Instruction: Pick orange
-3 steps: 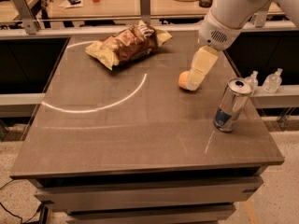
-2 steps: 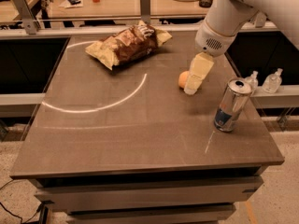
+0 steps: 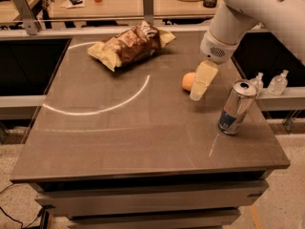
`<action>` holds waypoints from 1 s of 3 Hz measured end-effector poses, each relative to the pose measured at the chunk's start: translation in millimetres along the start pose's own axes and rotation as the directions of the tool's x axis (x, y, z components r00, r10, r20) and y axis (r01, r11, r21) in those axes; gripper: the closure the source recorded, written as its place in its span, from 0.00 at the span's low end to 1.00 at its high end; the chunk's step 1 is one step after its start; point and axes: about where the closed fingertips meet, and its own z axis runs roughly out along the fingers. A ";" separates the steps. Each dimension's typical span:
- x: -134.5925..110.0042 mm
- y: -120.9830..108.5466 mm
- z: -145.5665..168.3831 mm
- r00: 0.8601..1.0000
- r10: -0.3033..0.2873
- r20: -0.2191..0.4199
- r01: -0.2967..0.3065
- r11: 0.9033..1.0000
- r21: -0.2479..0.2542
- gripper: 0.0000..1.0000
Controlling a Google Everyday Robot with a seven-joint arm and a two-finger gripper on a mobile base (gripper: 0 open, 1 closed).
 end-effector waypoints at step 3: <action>-6.9 11.5 25.2 1.000 -0.009 -0.001 0.008 0.998 -0.066 0.42</action>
Offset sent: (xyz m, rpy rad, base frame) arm -0.0055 0.0193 -0.0230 0.0464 0.0625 0.0171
